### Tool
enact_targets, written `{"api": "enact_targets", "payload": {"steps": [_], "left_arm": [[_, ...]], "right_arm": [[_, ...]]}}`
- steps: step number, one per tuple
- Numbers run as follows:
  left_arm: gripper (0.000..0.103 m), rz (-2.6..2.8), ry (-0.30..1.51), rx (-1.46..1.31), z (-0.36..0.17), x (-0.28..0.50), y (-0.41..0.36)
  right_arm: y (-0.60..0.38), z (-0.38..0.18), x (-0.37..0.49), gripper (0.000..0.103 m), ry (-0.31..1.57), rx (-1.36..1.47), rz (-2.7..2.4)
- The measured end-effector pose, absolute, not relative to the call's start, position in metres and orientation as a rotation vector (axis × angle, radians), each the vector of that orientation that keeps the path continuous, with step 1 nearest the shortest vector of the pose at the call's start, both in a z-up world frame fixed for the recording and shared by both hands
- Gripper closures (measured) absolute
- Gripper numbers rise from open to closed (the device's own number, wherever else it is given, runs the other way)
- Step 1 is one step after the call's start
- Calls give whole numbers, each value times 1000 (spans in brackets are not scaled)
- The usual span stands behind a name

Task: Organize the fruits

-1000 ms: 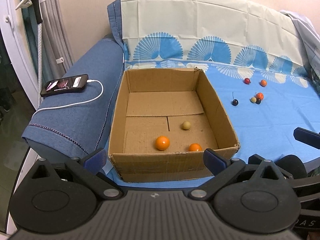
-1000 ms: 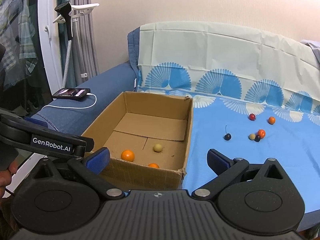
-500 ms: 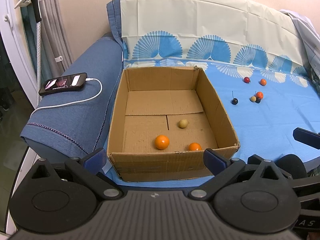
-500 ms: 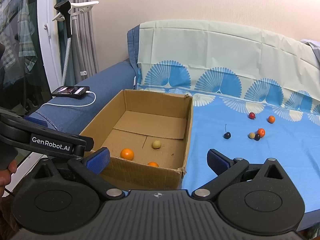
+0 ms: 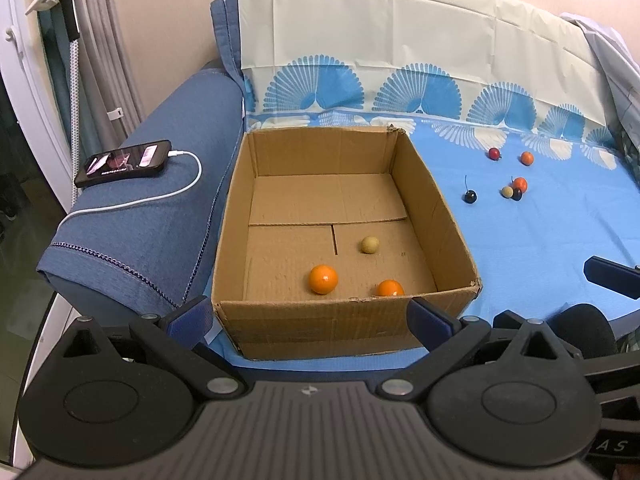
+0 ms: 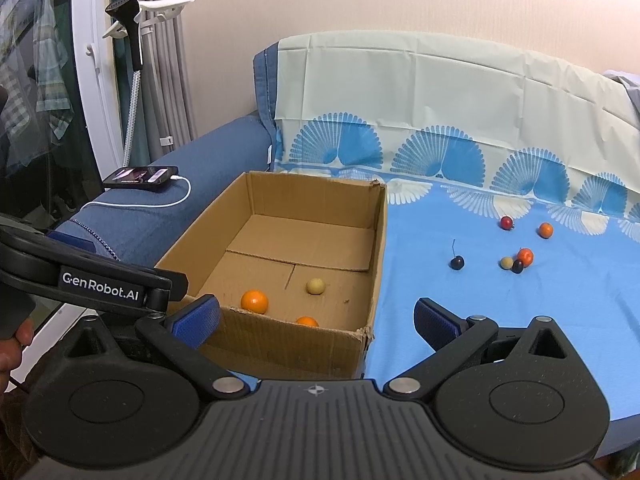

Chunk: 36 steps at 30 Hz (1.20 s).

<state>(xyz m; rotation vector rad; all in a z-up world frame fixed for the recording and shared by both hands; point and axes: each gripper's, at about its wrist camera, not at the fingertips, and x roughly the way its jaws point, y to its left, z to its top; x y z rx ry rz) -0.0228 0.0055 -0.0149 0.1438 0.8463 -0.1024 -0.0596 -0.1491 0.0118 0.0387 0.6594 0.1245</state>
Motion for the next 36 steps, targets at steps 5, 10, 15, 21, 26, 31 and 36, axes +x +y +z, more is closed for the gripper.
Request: {"api": "enact_targets", "payload": {"steps": [5, 10, 15, 21, 26, 31, 36], "left_arm": [[0, -104, 855, 145, -17, -21, 5], [0, -103, 863, 149, -19, -19, 5], [0, -101, 877, 154, -22, -15, 3], [0, -100, 904, 162, -28, -9, -1], [0, -105, 934, 169, -32, 1, -6], [0, -107, 939, 182, -32, 12, -15], [0, -137, 934, 197, -27, 29, -38]], "right_arm": [[-149, 9, -59, 1, 668, 42, 124], [-150, 7, -57, 1, 677, 47, 126], [-150, 3, -55, 1, 689, 53, 128], [-154, -2, -51, 1, 703, 70, 129], [-163, -8, -46, 1, 708, 98, 114], [-180, -11, -40, 1, 707, 134, 71], [-206, -11, -34, 1, 691, 172, 6]]}}
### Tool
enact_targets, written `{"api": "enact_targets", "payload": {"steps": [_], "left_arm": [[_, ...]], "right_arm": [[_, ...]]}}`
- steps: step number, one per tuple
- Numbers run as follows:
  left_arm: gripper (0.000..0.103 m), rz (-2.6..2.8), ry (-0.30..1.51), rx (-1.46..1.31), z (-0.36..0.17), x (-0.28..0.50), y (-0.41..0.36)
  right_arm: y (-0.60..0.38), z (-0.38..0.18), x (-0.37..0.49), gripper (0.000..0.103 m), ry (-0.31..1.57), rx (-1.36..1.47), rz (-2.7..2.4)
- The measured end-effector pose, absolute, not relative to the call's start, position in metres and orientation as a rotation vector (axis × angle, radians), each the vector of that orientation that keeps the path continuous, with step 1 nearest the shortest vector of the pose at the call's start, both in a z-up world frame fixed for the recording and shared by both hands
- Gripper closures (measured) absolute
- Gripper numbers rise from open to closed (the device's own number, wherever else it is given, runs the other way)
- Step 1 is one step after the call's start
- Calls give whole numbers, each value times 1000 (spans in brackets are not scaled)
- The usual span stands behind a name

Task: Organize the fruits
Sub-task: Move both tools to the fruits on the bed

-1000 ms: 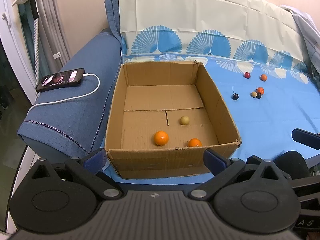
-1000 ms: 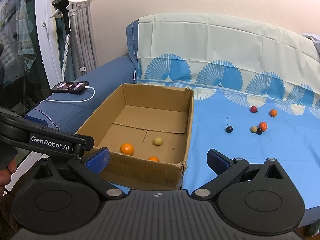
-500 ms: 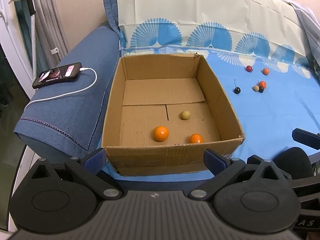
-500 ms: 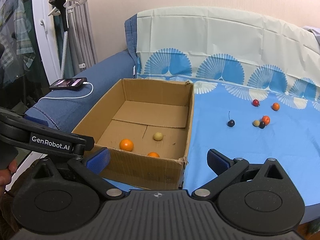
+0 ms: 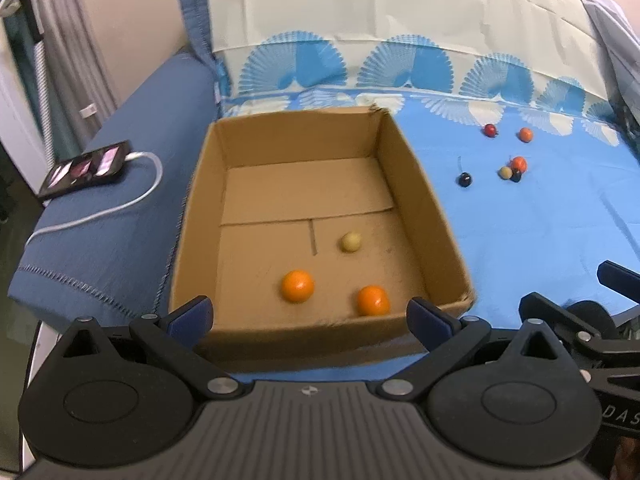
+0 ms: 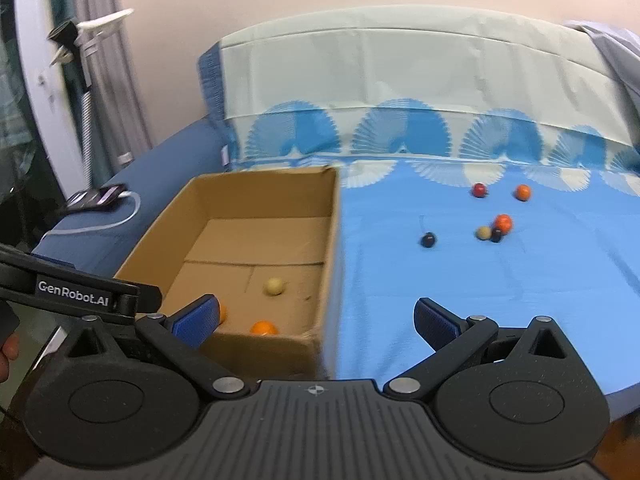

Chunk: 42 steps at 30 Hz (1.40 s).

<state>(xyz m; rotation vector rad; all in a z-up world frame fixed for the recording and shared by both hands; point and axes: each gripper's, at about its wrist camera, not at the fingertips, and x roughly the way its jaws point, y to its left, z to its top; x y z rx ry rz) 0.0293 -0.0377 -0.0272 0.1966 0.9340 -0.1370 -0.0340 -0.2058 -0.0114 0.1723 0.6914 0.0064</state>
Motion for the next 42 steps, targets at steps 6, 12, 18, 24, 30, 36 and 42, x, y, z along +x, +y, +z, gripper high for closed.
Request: {"api": "enact_targets", "payload": {"steps": [6, 12, 18, 24, 30, 36, 42], "left_arm": [[0, -201, 947, 180, -25, 56, -78], [0, -276, 968, 193, -33, 88, -133], [0, -325, 985, 197, -52, 133, -191], [0, -341, 1071, 232, -104, 195, -252], [0, -317, 1170, 247, -165, 253, -295], [0, -318, 1173, 296, -210, 295, -327], [0, -279, 1216, 277, -243, 329, -338]], "right_arm": [[-249, -14, -31, 1, 668, 195, -113], [-306, -29, -21, 1, 670, 227, -269], [-365, -51, 2, 1, 681, 261, -399], [-422, -81, 42, 1, 696, 269, -475], [-473, -127, 102, 1, 749, 306, -464], [-498, -174, 165, 1, 791, 304, -383], [-509, -209, 228, 1, 843, 280, -336]]}}
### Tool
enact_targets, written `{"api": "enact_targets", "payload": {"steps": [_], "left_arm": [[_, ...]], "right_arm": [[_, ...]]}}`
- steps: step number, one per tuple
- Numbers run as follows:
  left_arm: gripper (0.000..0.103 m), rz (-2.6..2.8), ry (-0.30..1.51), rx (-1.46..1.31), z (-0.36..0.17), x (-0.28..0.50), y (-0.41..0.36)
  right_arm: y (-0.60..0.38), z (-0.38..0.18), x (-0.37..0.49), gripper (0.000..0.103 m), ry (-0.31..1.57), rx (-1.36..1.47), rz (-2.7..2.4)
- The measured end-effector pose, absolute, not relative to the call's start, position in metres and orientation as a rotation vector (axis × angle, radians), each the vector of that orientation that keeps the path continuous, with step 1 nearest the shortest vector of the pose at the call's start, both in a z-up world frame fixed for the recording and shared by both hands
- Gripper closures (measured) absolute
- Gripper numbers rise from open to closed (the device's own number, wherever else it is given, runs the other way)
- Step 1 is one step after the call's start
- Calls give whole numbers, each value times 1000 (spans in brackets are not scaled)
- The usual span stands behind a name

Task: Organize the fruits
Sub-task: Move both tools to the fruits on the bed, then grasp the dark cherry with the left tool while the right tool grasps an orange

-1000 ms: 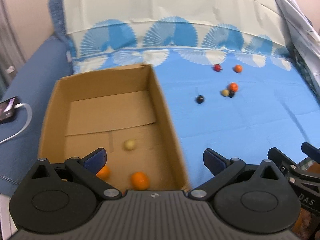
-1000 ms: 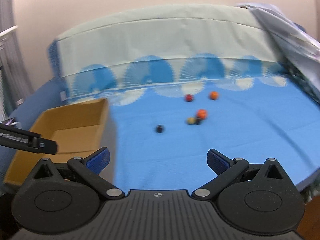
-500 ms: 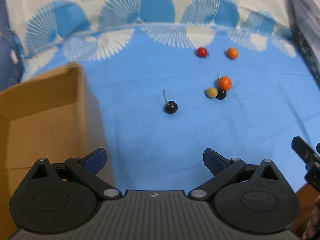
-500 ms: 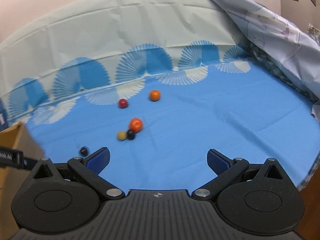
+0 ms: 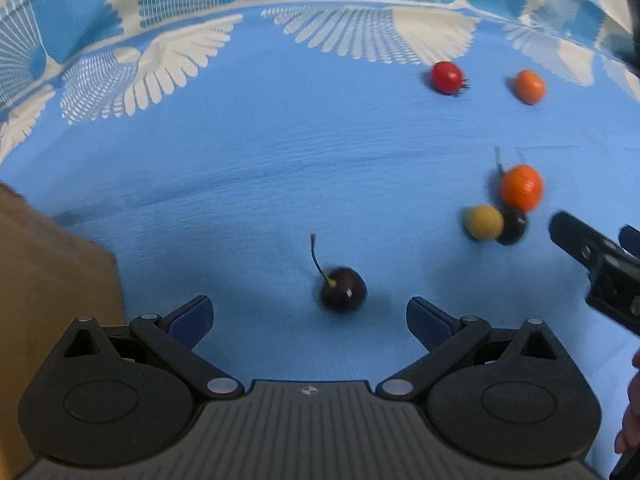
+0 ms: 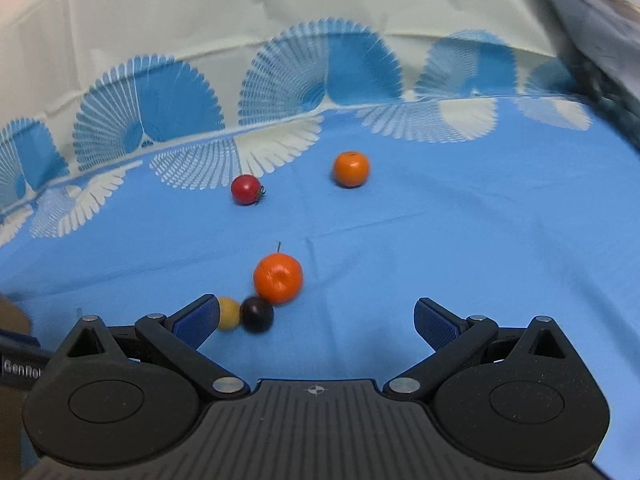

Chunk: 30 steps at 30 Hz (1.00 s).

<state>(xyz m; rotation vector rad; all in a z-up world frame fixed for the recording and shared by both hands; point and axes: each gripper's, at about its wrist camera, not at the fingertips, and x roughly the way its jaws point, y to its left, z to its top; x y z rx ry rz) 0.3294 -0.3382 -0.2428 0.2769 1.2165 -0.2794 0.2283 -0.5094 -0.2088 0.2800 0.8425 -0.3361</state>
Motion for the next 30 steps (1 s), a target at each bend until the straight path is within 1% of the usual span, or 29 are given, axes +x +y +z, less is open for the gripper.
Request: {"api": "enact_targets", "payload": {"steps": [5, 6, 7, 8, 9, 10, 11, 12, 17, 24, 30], "left_arm": [[0, -280, 1223, 276, -254, 340, -341], [2, -286, 1220, 270, -255, 340, -340], [17, -283, 1214, 259, -254, 340, -339], [30, -273, 1210, 242, -254, 340, -336], [43, -278, 1212, 209, -252, 341, -333], [65, -279, 1204, 179, -248, 340, -331], [79, -294, 1199, 159, -246, 340, -329], [77, -308, 1207, 148, -245, 340, -327], [77, -327, 1207, 111, -232, 331, -320], [77, -380, 1166, 81, -194, 299, -312], [77, -427, 1107, 76, -146, 259, -300]], "right_arm": [[-515, -236, 270, 1, 896, 306, -346], [-516, -240, 274, 1, 905, 306, -348], [-515, -244, 278, 2, 910, 306, -345], [-514, -247, 281, 15, 912, 294, -340], [-511, -247, 281, 30, 906, 260, -347], [-508, -246, 281, 41, 901, 225, -335], [-507, -245, 279, 63, 904, 220, -309], [-507, -244, 276, 64, 905, 219, -305], [-520, -235, 259, 64, 878, 243, -365], [-541, -206, 200, 64, 823, 343, -478], [-526, -169, 141, 64, 768, 400, -491]]}}
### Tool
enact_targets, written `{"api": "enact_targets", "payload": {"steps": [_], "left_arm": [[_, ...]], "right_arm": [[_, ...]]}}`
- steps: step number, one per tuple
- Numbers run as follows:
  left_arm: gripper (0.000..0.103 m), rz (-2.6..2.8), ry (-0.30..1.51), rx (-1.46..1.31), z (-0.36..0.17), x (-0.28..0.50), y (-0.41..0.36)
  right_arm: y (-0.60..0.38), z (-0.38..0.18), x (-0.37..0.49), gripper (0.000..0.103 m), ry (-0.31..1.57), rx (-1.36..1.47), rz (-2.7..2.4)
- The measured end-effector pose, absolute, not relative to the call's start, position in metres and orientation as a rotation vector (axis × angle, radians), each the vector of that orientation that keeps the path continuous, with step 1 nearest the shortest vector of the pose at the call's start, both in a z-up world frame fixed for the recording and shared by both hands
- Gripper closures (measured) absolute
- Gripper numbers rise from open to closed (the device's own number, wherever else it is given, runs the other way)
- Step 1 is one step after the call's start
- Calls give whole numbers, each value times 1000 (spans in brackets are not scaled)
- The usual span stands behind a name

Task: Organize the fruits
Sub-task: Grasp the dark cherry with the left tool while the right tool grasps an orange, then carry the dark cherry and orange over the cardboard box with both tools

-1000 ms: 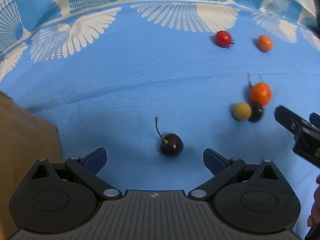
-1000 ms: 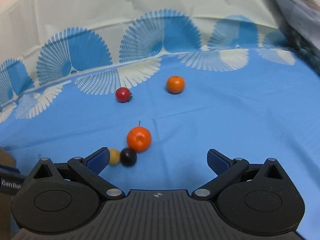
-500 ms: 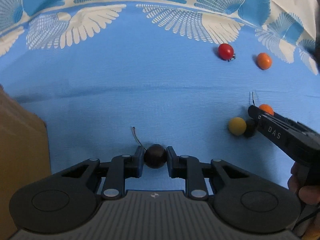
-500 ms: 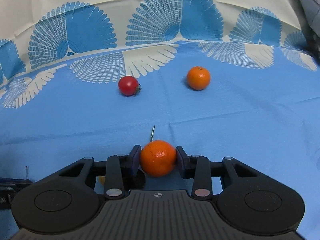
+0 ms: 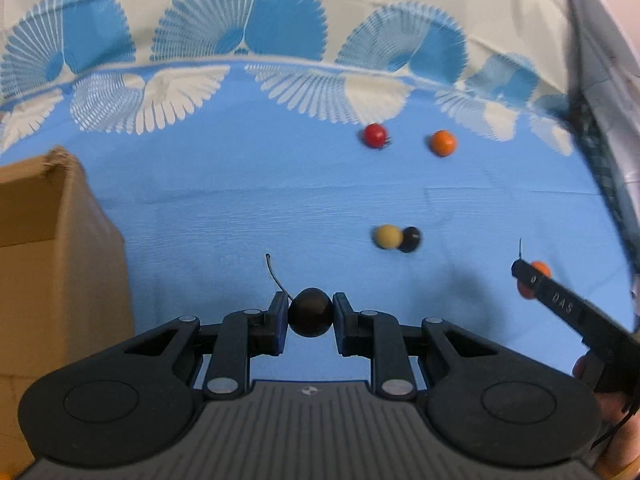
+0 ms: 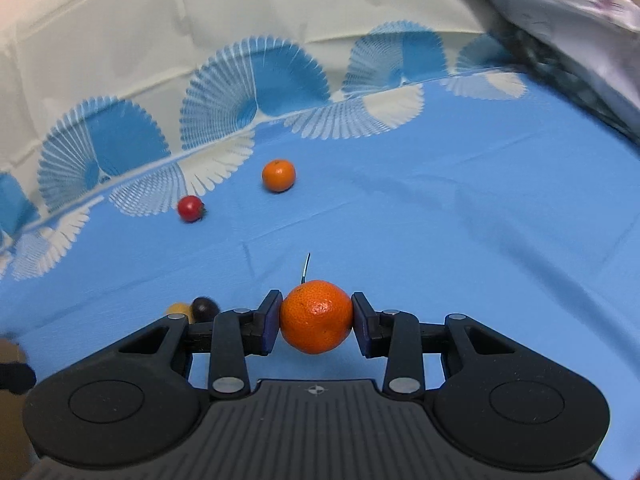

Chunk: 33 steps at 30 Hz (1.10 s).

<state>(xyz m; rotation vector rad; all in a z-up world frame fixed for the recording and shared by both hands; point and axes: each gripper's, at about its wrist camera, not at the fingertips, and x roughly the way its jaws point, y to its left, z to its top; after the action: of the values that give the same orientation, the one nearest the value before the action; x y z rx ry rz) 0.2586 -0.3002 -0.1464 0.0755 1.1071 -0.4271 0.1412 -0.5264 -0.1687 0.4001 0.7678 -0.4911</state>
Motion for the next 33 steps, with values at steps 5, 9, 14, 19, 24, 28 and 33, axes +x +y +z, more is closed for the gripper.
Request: {"api": "enact_targets", "payload": {"steps": [5, 9, 14, 19, 24, 28, 33], "left_arm": [[77, -451, 1063, 68, -105, 220, -276], [77, -459, 1050, 54, -79, 192, -247], [77, -431, 1020, 54, -52, 158, -201], [77, -378, 1005, 30, -34, 126, -150], [77, -334, 999, 4, -24, 97, -103], [77, -306, 983, -8, -19, 74, -70], [77, -280, 973, -26, -15, 47, -38]], "right_arm": [[-489, -134, 102, 64, 743, 438, -436], [-450, -111, 77, 64, 753, 459, -350], [-398, -85, 52, 64, 767, 446, -244], [-351, -64, 34, 64, 784, 423, -153], [-305, -46, 18, 64, 797, 389, -60], [-270, -34, 6, 64, 800, 360, 7], [-234, -23, -11, 64, 796, 301, 57]]}}
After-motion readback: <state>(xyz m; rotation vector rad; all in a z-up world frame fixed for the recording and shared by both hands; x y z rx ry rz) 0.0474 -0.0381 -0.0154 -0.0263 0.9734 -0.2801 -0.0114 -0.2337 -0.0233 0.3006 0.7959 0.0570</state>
